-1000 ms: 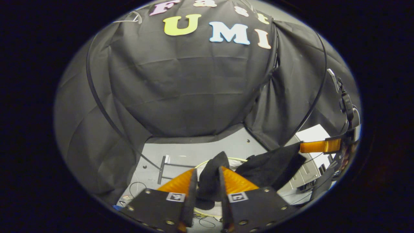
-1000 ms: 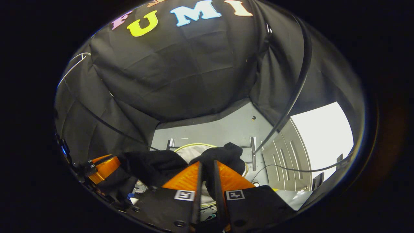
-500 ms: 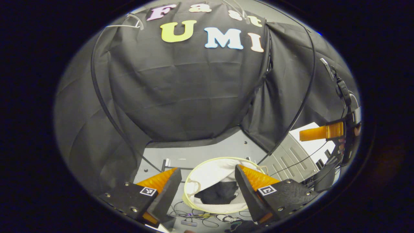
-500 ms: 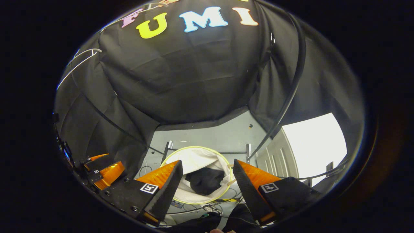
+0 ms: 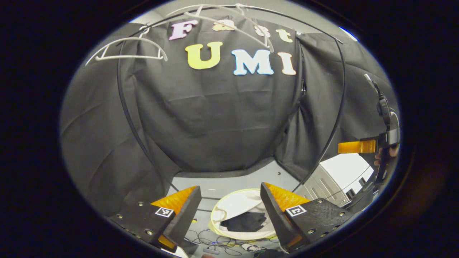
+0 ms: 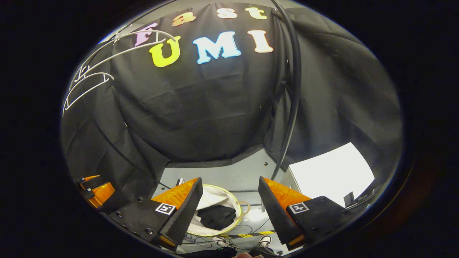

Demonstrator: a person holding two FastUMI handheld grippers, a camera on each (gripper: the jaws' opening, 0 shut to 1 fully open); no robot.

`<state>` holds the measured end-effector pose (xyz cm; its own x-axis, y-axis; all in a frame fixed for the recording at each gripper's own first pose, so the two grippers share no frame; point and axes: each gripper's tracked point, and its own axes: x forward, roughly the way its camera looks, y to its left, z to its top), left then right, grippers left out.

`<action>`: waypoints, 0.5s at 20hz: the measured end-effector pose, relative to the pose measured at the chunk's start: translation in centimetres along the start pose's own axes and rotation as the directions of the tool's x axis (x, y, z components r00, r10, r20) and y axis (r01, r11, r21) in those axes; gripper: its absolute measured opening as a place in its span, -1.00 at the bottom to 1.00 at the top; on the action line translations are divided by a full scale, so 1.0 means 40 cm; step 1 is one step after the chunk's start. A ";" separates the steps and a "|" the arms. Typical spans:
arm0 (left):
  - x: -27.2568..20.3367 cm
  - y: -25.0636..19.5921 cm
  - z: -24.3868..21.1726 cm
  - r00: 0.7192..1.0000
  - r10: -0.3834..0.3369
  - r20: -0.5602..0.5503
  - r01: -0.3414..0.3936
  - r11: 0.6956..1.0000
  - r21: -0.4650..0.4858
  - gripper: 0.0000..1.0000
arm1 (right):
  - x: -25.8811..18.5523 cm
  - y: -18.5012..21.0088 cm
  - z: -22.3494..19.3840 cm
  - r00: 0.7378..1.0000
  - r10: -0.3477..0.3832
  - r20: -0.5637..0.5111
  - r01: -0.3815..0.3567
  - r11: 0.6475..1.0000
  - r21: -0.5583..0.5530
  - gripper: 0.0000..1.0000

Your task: Grasp the clothes on the hanger with both hands and then place them into the laundry hamper below.

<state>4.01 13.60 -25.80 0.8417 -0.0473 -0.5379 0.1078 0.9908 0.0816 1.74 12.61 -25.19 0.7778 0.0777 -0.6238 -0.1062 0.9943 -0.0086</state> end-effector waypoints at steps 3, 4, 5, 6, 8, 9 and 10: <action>-0.053 -0.058 0.088 0.998 0.035 0.054 -0.035 0.999 0.000 0.96 | -0.043 -0.053 0.043 0.998 0.008 0.066 -0.007 1.000 -0.024 0.96; -0.068 -0.079 0.118 0.997 0.040 0.073 -0.040 0.999 -0.006 0.94 | -0.065 -0.067 0.065 0.996 0.014 0.093 -0.012 1.000 -0.025 0.96; -0.094 -0.102 0.148 0.994 0.043 0.097 -0.042 0.999 -0.011 0.96 | -0.087 -0.084 0.088 0.991 0.014 0.133 -0.011 1.000 -0.021 0.97; -0.119 -0.124 0.194 0.991 0.048 0.125 -0.047 0.999 -0.013 0.95 | -0.110 -0.103 0.121 0.985 0.009 0.170 -0.006 1.000 -0.016 0.96; -0.166 -0.157 0.281 0.982 0.060 0.181 -0.060 0.998 -0.005 0.95 | -0.139 -0.141 0.177 0.971 0.007 0.240 -0.004 1.000 -0.012 0.96; -0.194 -0.186 0.314 0.975 0.062 0.213 -0.063 0.998 0.000 0.94 | -0.154 -0.151 0.201 0.963 0.010 0.270 -0.007 1.000 -0.012 0.96; -0.219 -0.212 0.356 0.968 0.060 0.243 -0.063 0.998 0.003 0.94 | -0.171 -0.163 0.222 0.953 0.016 0.301 -0.013 1.000 -0.013 0.96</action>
<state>3.25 3.79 -9.83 0.9500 -0.0173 -0.3116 0.0568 0.9914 0.1181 2.60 6.22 -13.92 0.9265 0.1120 -0.3592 -0.1241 0.9922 -0.0106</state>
